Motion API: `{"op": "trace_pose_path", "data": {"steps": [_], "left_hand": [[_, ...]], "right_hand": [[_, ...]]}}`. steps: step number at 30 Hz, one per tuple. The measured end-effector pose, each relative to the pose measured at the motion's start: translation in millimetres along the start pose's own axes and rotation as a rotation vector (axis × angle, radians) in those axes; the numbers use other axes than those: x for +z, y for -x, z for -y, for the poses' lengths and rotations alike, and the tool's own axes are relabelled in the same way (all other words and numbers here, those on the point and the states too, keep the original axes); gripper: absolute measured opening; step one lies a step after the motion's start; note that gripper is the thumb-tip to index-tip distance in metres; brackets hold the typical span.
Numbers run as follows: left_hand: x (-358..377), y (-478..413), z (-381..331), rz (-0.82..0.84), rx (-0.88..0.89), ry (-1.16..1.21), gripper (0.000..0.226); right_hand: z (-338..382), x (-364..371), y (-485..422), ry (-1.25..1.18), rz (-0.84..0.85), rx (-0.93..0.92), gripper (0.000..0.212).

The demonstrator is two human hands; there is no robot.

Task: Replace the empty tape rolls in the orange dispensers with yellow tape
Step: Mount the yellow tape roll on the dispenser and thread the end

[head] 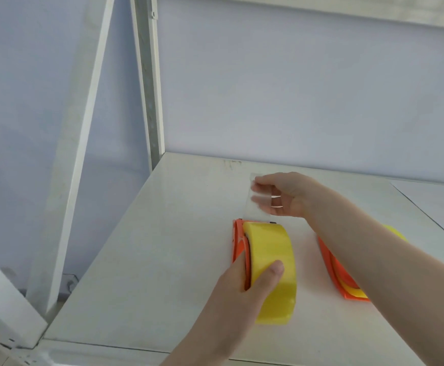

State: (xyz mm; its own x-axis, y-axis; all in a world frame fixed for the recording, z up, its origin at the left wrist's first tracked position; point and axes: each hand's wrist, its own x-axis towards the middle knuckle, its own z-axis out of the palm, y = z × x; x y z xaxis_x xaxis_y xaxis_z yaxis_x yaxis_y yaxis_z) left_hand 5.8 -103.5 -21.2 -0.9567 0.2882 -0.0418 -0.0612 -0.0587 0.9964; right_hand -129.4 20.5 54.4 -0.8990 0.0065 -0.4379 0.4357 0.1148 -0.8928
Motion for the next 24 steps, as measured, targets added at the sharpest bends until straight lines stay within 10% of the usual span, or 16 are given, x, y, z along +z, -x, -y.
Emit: {"op": "trace_pose_path", "data": {"steps": [7, 12, 24], "left_hand": [[1, -3, -20, 0.065, -0.094, 0.104, 0.017], [3, 1, -21, 0.064, -0.078, 0.149, 0.027], [6, 6, -20, 0.022, -0.066, 0.147, 0.015]], "right_hand": [[-5, -12, 27, -0.223, 0.155, -0.038, 0.021], [-20, -3, 20, 0.142, 0.015, -0.258, 0.012], [15, -19, 17, -0.26, 0.101, -0.023, 0.039]]}}
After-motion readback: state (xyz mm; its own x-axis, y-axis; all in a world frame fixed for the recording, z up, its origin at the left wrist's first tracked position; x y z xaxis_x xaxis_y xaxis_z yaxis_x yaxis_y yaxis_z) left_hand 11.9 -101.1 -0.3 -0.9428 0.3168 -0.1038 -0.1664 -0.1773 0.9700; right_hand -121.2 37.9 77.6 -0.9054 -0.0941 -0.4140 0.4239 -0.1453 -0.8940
